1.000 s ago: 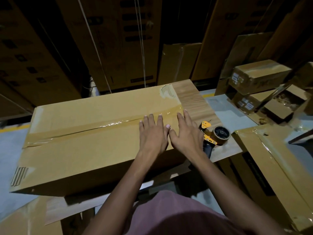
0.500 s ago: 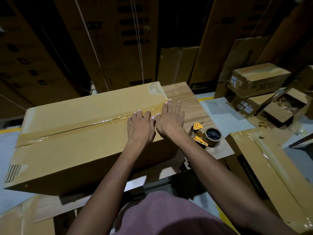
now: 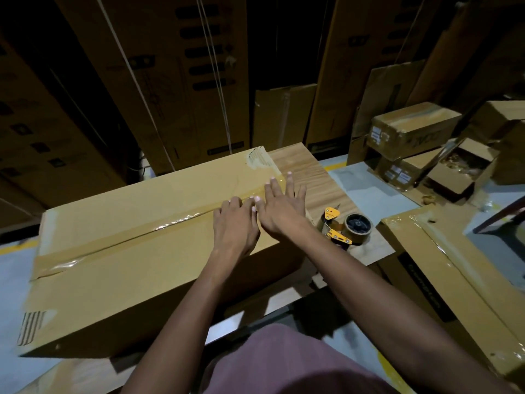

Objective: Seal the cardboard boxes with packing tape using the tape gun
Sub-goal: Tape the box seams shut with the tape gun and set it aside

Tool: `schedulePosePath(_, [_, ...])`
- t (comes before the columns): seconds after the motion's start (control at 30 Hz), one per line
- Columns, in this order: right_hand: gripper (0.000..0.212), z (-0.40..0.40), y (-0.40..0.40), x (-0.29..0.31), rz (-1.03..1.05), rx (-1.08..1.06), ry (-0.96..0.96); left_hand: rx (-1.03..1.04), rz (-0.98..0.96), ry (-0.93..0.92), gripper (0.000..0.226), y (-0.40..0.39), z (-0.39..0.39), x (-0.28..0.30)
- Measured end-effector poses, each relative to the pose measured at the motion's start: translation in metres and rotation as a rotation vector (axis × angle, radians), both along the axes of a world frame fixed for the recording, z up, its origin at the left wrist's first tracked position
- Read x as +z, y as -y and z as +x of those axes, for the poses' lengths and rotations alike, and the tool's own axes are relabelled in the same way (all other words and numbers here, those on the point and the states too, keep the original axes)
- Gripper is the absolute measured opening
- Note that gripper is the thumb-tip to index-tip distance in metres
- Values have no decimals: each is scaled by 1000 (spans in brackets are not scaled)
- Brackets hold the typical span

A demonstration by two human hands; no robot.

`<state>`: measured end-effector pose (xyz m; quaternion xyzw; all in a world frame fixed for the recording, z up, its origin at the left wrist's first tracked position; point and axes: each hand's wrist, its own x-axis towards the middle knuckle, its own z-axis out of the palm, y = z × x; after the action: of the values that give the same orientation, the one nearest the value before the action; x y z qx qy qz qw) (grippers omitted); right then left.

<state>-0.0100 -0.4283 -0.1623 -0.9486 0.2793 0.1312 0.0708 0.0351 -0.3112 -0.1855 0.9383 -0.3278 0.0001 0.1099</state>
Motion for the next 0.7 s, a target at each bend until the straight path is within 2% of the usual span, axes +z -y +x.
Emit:
schedulePosePath(0.17, [68,-4,-19,0,101,-38,16,-30,-5,-12,43,-7,2,-2])
schedulePosePath(0.3, [61,-26,-23,-4,71,-40,50,-55,-37,-11,45,-8,3,-4])
schedulePosePath(0.5, [60,-66,-36,-6,112,-277,170,-75,-97,0,44,-9,3,-7])
schedulePosePath(0.57, [59,-84,-38,-16,152,-285,292,-143,-128,25,43,-9,1,-7])
schedulePosePath(0.7, [59,-95,-30,-37,380,-390,771,-405,-144,24,41,-4,-4,-3])
